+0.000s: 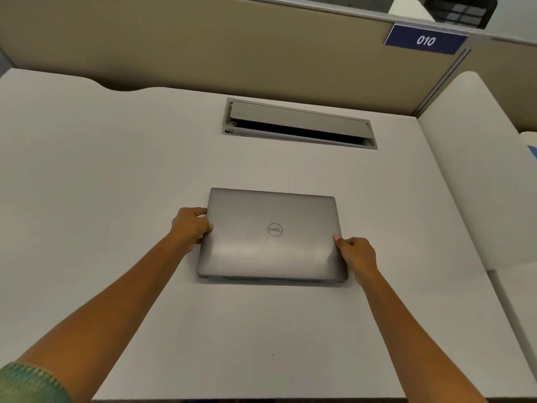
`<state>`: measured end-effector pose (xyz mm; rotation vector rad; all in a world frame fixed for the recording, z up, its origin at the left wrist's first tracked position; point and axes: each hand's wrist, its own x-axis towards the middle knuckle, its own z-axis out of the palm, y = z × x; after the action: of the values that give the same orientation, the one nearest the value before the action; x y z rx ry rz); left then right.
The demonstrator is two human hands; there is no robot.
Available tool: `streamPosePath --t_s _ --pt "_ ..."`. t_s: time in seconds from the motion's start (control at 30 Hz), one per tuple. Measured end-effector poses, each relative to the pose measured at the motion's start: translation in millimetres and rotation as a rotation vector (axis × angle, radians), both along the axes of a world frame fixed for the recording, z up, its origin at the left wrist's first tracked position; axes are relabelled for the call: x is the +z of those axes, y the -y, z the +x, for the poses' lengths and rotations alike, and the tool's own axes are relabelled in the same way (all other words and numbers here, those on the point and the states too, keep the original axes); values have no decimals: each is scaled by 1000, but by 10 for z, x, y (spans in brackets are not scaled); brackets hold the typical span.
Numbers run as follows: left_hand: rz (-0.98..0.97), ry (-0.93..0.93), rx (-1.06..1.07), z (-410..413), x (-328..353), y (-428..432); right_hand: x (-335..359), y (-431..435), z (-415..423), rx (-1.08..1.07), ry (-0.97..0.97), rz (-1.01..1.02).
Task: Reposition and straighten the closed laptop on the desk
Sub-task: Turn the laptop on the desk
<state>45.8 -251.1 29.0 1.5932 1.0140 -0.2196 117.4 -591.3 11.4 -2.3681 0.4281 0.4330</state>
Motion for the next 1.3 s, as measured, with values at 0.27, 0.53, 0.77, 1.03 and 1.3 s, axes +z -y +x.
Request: streamPosePath --t_s 0.27,0.53,0.77,1.03,1.3 --pt "181 -53 -82 -6 -40 -30 32 42 13 -19 24 7" --pt "616 -19 -393 122 73 53 296 7 -356 -294 174 198" --pt "825 221 -756 611 106 342 296 -418 -1339 -902 -255 1069" --pt "728 111 -1039 1063 83 664 286 -889 -1325 -983 -328 1165" --pt "669 49 -992 1112 144 766 235 -895 -1237 -964 -332 1082"
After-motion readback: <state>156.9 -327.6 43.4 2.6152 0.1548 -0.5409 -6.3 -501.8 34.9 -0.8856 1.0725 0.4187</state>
